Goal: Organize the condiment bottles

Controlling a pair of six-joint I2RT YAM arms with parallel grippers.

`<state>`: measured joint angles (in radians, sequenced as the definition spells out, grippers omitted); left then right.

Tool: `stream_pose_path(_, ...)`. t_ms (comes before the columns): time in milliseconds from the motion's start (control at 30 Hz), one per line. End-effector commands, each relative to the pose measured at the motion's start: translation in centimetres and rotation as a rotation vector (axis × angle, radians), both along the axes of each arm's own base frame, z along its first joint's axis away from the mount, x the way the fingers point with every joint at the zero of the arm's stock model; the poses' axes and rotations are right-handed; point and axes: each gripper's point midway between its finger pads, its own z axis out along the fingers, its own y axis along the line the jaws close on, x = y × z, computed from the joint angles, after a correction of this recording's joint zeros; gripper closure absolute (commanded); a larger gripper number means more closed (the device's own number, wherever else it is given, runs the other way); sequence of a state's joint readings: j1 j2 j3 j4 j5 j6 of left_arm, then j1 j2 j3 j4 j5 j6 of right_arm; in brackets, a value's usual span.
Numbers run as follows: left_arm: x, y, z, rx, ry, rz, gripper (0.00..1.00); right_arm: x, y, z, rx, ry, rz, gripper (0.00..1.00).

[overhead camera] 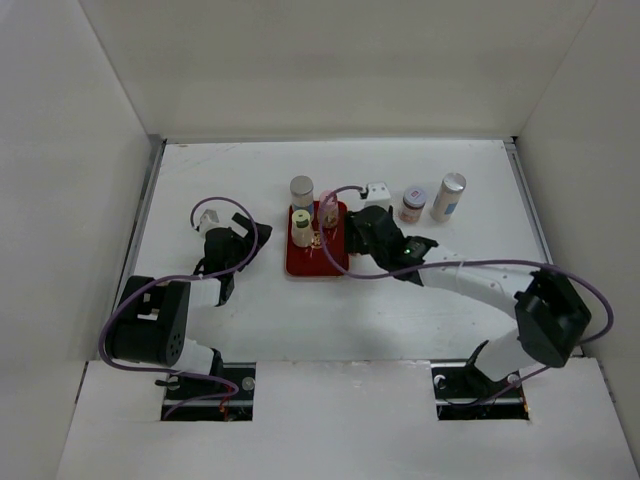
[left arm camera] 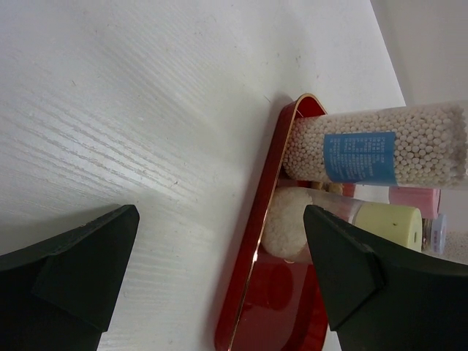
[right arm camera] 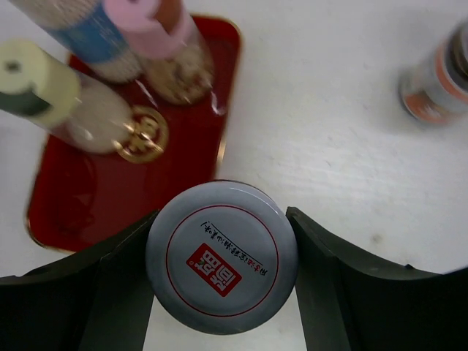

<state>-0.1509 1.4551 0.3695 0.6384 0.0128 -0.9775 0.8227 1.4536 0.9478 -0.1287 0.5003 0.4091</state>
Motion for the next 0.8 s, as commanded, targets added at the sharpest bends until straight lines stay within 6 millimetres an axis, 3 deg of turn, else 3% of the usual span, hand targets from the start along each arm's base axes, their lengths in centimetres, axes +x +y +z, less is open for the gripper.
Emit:
stream_pose_path(0, 0.4, -0.2, 1.3, -0.022, -0.053, -0.006, 0.0, 3.5, 5.4, 5.4, 0.146, -0.164, 0.062, 0.46)
stream_pose_path(167, 0.4, -0.3, 1.2, -0.026, -0.049, -0.012, 0.0, 5.7, 8.6, 4.4, 0.151, -0.17, 0.099, 0.45)
stream_pose_path(400, 0.4, -0.3, 1.1, -0.027, -0.048, -0.012, 0.0, 8.5, 10.5, 3.1, 0.152, -0.17, 0.108, 0.43)
stream_pose_path(567, 0.5, -0.2, 1.1, -0.026, -0.046, -0.01, 0.0, 9.3, 10.8, 1.8, 0.13, -0.155, 0.102, 0.37)
stream_pose_path(633, 0.5, -0.2, 1.1, -0.026, -0.046, -0.01, 0.0, 9.4, 10.5, 1.5, 0.12, -0.15, 0.093, 0.25)
stream_pose_path(767, 0.5, -0.3, 1.1, -0.027, -0.045, -0.013, 0.0, 8.7, 9.6, 2.5, 0.117, -0.149, 0.092, 0.17)
